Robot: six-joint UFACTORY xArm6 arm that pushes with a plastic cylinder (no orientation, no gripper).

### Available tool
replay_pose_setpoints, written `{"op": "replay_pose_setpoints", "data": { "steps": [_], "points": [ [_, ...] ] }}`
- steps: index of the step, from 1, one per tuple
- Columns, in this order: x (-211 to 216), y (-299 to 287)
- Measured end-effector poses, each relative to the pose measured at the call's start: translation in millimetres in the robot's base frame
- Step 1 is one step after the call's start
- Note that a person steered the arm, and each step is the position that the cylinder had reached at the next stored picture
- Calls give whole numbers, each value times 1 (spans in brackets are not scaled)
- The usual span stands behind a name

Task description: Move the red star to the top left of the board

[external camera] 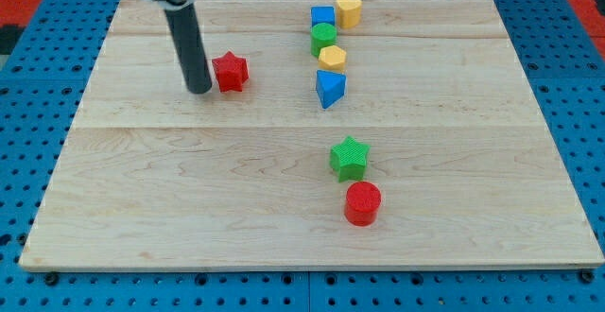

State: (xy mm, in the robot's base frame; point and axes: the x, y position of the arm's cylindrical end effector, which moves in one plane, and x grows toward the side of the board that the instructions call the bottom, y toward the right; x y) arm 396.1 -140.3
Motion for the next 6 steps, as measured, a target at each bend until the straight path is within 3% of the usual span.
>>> {"op": "replay_pose_setpoints", "data": {
  "steps": [1, 2, 3, 4, 5, 6],
  "points": [
    [0, 89],
    [-56, 64],
    [-68, -5],
    [-42, 32],
    [-7, -33],
    [-85, -62]
  ]
}}
